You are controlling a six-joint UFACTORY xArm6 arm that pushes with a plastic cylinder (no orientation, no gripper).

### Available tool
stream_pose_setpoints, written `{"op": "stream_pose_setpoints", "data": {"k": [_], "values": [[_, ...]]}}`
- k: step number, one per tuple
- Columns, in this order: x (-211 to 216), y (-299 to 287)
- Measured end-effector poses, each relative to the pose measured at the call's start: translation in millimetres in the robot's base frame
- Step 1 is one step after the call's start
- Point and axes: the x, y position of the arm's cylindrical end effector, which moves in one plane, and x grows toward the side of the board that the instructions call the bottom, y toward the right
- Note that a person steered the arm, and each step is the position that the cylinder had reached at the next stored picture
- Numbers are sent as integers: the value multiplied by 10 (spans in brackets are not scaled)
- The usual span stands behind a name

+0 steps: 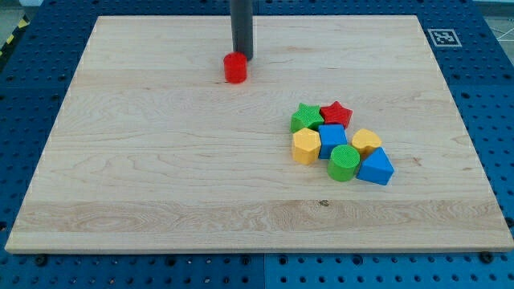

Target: Slide the red circle closer to the green star

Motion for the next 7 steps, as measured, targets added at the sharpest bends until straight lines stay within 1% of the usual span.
{"op": "stream_pose_setpoints", "data": {"k": [1, 2, 3, 4, 5, 6, 7], "values": [[410, 166], [375, 254], [75, 262], [-6, 34], [25, -356], [336, -434], [671, -141]]}}
